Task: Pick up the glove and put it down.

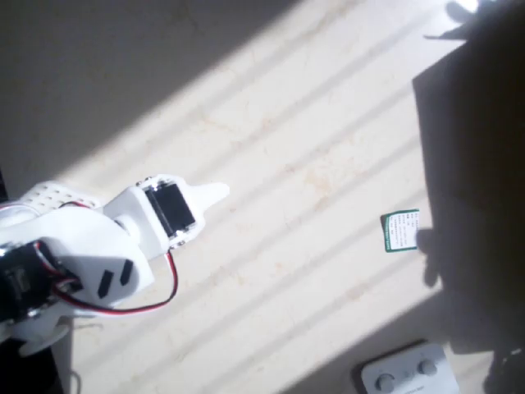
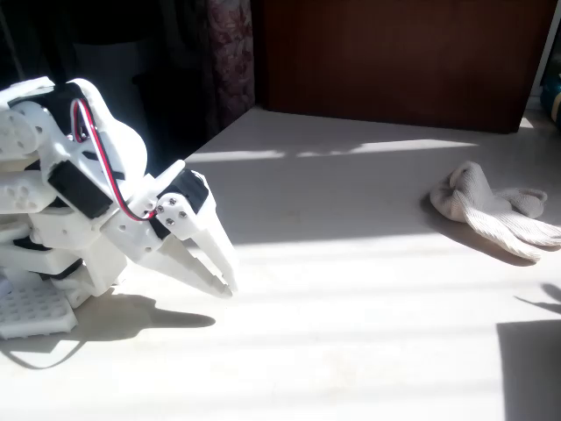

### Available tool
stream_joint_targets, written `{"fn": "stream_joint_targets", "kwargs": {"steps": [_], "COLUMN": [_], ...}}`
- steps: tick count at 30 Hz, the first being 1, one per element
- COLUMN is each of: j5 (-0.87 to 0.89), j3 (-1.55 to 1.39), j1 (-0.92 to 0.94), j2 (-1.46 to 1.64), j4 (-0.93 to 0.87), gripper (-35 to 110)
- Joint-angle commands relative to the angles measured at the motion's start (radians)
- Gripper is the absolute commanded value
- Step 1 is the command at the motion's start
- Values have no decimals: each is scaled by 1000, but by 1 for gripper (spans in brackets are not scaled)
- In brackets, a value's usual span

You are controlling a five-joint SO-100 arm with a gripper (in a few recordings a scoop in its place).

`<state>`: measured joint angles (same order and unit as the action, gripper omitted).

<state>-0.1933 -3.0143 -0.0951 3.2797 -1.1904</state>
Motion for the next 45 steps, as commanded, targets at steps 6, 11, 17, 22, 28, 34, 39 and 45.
{"fn": "stream_joint_targets", "kwargs": {"steps": [6,11,17,22,28,34,39,45], "j5": [8,8,8,8,8,9,87,120], "j3": [126,235,523,845,1203,1497,1750,2045], "j1": [-6,-6,-15,-20,-94,-262,-342,-400], "j2": [0,-72,-411,-715,-1043,-1358,-1618,-1940], "j4": [14,12,12,14,14,14,14,14], "gripper": [3,3,3,3,3,3,3,4]}}
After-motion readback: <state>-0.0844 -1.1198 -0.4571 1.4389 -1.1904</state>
